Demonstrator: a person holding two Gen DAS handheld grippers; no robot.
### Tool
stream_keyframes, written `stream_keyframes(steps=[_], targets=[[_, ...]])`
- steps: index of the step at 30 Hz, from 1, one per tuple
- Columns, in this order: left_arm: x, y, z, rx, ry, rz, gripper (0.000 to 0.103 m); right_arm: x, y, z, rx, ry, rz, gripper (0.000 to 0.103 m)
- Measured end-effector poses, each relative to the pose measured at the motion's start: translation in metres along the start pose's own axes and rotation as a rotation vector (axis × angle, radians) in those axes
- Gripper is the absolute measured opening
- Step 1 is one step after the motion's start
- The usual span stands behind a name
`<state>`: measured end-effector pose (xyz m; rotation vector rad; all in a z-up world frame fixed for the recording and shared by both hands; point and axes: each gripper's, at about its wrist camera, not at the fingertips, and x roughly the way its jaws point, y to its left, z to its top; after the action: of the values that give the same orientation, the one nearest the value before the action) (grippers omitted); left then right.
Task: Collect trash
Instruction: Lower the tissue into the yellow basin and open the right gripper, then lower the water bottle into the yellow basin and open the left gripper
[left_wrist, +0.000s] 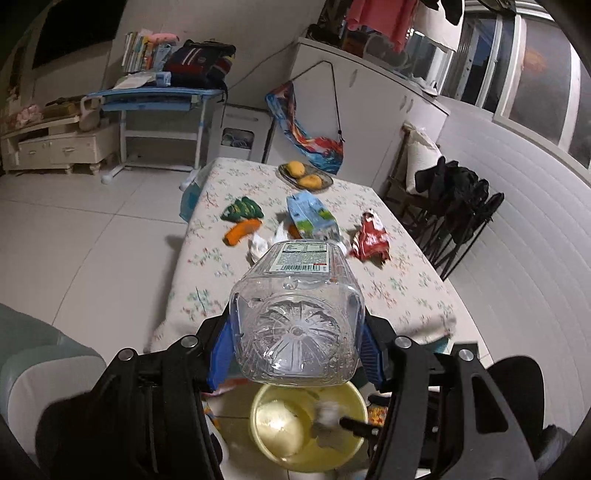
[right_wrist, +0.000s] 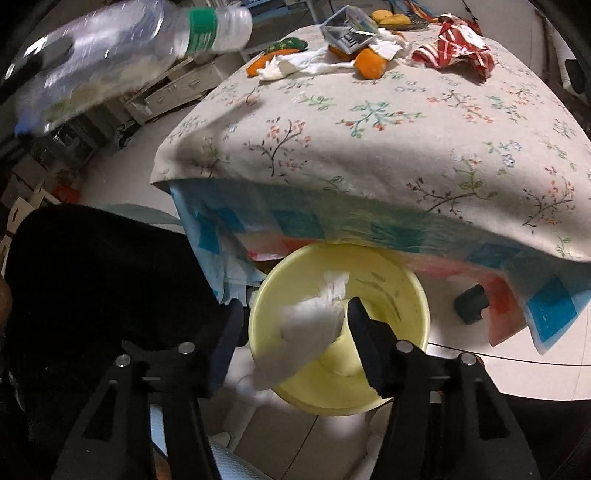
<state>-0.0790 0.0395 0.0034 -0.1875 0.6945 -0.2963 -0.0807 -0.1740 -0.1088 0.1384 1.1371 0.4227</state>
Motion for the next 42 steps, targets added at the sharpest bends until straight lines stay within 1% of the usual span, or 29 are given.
stream_keyframes(steps=[1, 4, 8, 11, 15, 17, 22, 30, 34, 36, 38, 42], targets=[[-0.001, -0.002, -0.004, 0.002, 0.005, -0.002, 0.055, -0.005, -0.002, 0.0, 0.01, -0.018, -0.002, 0.063], [-0.003, -0.007, -0.014, 0.011, 0.026, -0.005, 0.055, -0.021, -0.007, -0.003, 0.041, -0.079, -0.003, 0.064], [-0.005, -0.018, -0.029, 0.027, 0.062, -0.017, 0.055, -0.054, -0.02, -0.001, 0.111, -0.228, 0.002, 0.071], [-0.005, -0.027, -0.043, 0.043, 0.103, -0.035, 0.055, -0.076, -0.029, 0.001, 0.152, -0.327, 0.0, 0.072], [0.002, -0.04, -0.065, 0.066, 0.175, -0.05, 0.055, -0.092, -0.036, 0.0, 0.187, -0.402, -0.002, 0.072], [0.012, -0.047, -0.078, 0.084, 0.232, -0.05, 0.055, -0.094, -0.039, 0.002, 0.202, -0.416, 0.001, 0.072], [0.041, -0.061, -0.098, 0.122, 0.352, -0.048, 0.055, -0.088, -0.045, 0.003, 0.222, -0.413, 0.011, 0.072], [0.093, -0.074, -0.122, 0.167, 0.504, -0.014, 0.055, -0.091, -0.051, 0.0, 0.247, -0.421, 0.023, 0.073], [0.11, -0.083, -0.134, 0.206, 0.566, -0.008, 0.055, -0.09, -0.055, 0.0, 0.262, -0.416, 0.03, 0.074], [0.115, -0.086, -0.139, 0.227, 0.583, 0.0, 0.055, -0.089, -0.056, -0.001, 0.265, -0.414, 0.031, 0.074], [0.117, -0.089, -0.142, 0.246, 0.594, 0.011, 0.056, -0.089, -0.056, -0.001, 0.265, -0.414, 0.031, 0.074], [0.12, -0.086, -0.143, 0.244, 0.599, 0.025, 0.056, -0.088, -0.057, -0.001, 0.267, -0.412, 0.029, 0.075]])
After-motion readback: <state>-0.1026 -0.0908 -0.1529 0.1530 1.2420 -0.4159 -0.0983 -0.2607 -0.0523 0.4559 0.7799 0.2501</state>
